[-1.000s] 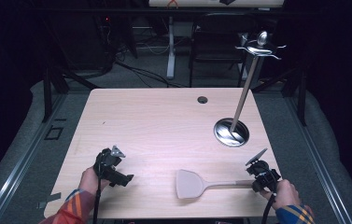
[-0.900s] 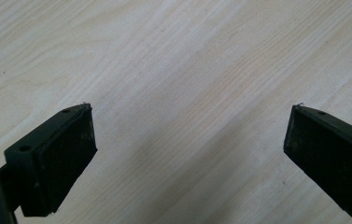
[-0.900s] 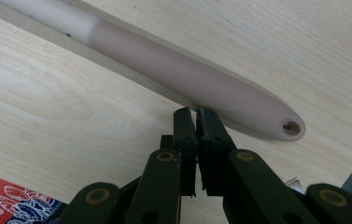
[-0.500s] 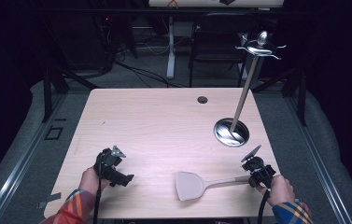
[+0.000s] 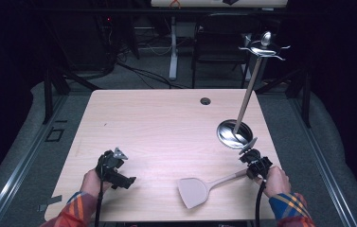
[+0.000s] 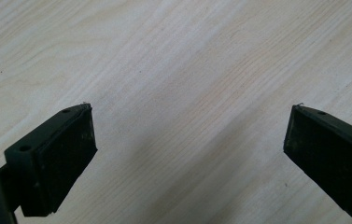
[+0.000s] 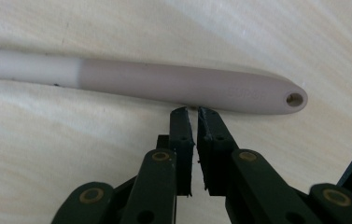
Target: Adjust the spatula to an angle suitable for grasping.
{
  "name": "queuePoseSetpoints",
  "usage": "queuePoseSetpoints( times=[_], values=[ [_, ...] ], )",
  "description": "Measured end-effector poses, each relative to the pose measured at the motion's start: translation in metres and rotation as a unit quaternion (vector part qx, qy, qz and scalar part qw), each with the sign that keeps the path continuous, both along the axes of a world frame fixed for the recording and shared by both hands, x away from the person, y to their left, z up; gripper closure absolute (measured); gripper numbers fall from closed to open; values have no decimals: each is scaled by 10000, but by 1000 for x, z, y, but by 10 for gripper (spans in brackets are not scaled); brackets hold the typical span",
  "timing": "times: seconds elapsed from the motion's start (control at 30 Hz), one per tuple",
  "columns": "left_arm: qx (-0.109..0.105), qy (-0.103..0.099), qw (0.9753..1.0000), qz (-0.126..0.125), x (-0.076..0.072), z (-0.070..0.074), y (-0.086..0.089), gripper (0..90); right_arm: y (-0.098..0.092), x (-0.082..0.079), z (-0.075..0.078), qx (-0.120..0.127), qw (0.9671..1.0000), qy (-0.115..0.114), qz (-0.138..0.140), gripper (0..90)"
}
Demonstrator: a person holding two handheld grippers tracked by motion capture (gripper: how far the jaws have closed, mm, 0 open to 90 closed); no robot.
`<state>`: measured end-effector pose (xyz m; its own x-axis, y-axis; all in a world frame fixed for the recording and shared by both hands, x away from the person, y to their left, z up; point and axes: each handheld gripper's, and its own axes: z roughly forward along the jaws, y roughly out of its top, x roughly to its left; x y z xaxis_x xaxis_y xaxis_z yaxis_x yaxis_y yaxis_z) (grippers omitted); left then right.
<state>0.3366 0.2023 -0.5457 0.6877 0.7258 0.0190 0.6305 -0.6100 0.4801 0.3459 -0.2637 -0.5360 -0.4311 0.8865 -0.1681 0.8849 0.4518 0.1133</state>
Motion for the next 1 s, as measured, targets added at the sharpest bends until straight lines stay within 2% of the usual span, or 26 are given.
queuePoseSetpoints(
  times=[0.1,0.13,0.17,0.23,0.27,0.3,0.33,0.4,0.43,0.47,0.5,0.53,0.57,0.6,0.63,0.67,0.7,0.73,0.77,0.83,0.87,0.97,1.0],
  values=[
    [5,-4,10000,1,0,0,0,22,3,7,0,13,10000,-48,-17,845],
    [6,-5,10000,-8,0,0,0,22,4,11,2,-100,9999,38,67,844],
    [10,-5,10000,-7,0,0,0,22,6,10,-4,190,9993,-273,-145,843],
    [7,0,10000,2,0,0,0,22,8,15,-3,96,9996,-239,-91,844],
    [14,-3,10000,3,0,0,0,22,9,20,2,-147,9999,19,76,842],
    [12,-4,10000,2,0,0,1,22,9,23,5,-312,9992,163,189,842],
    [14,-9,10000,3,0,0,0,22,12,24,0,89,9998,-132,-79,841],
    [14,-6,10000,-7,0,1,0,22,13,26,1,18,10000,-69,10,841],
    [9,-6,10000,-12,-1,1,0,22,15,26,-1,117,9998,-178,-55,839],
    [13,-28,10000,-8,-1,1,0,22,16,28,0,53,9999,-113,-5,833],
    [11,-32,10000,-10,-1,1,1,22,17,27,-2,197,9995,-211,-88,822],
    [15,-38,10000,1,-1,1,1,22,18,25,-2,384,9990,-155,-193,762],
    [15,-38,10000,1,-1,1,1,22,18,25,-2,384,9990,-155,-193,762],
    [1,-40,10000,7,-1,1,1,22,18,23,-2,473,9983,-132,-313,703],
    [1,-39,10000,-1,-1,1,1,22,18,24,6,208,9993,248,-168,651],
    [3,-35,10000,1,-1,1,1,22,22,18,-2,801,9952,-120,-547,587],
    [3,-29,10000,-6,-1,1,1,22,25,15,-2,1036,9922,-144,-679,515],
    [4,-35,10000,-14,-1,1,0,22,26,15,5,920,9939,279,-544,371],
    [4,-35,10000,-14,-1,1,0,23,26,15,5,920,9939,279,-544,371],
    [6,-40,10000,-31,-1,2,0,22,30,14,2,1149,9905,316,-679,241],
    [10,-42,10000,-28,-1,2,0,22,33,15,-1,1316,9872,457,-781,151],
    [5,-41,10000,-26,-1,2,0,23,34,16,-4,1424,9852,437,-848,137],
    [3,-30,10000,-26,-1,1,0,23,34,17,-5,1456,9842,423,-919,96]
  ],
)
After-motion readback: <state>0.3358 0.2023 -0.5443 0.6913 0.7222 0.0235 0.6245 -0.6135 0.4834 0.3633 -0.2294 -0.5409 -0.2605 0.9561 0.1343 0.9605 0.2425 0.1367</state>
